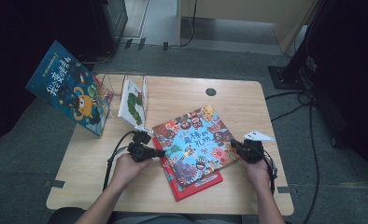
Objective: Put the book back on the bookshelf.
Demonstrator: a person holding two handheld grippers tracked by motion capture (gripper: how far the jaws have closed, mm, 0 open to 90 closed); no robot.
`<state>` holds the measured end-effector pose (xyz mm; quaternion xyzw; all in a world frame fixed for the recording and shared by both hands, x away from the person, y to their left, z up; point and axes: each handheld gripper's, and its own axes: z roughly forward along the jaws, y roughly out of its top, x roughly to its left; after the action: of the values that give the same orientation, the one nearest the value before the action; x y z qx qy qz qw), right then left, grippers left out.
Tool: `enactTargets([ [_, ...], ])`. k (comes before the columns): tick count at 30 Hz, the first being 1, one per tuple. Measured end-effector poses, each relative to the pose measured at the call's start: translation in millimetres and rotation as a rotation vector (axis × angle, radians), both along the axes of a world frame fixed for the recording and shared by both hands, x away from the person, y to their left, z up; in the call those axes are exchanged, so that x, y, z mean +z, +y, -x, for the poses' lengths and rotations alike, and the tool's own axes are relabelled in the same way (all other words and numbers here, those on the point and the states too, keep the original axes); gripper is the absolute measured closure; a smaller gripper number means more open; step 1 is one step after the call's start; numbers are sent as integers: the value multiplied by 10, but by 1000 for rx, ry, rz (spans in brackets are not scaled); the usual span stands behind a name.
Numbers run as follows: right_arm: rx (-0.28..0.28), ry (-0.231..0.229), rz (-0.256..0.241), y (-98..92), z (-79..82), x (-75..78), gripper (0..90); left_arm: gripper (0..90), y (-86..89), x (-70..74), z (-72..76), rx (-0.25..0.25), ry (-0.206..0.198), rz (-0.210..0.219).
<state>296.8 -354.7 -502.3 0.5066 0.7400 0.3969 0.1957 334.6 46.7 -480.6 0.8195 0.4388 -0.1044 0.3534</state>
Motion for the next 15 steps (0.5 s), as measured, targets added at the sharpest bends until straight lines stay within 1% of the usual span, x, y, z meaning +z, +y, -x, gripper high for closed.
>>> enactTargets([
  [4,-2,13,3,-16,83,-11,900,892,99,55,-122,37,-25,-10],
  [6,-2,18,12,-21,127,-23,900,893,167,79,-191,54,-35,-11],
  [10,-10,24,14,-45,193,-27,900,894,281,98,-308,97,-40,-5],
  [15,-18,20,10,-88,282,-40,900,900,311,88,-401,96,-41,-13],
])
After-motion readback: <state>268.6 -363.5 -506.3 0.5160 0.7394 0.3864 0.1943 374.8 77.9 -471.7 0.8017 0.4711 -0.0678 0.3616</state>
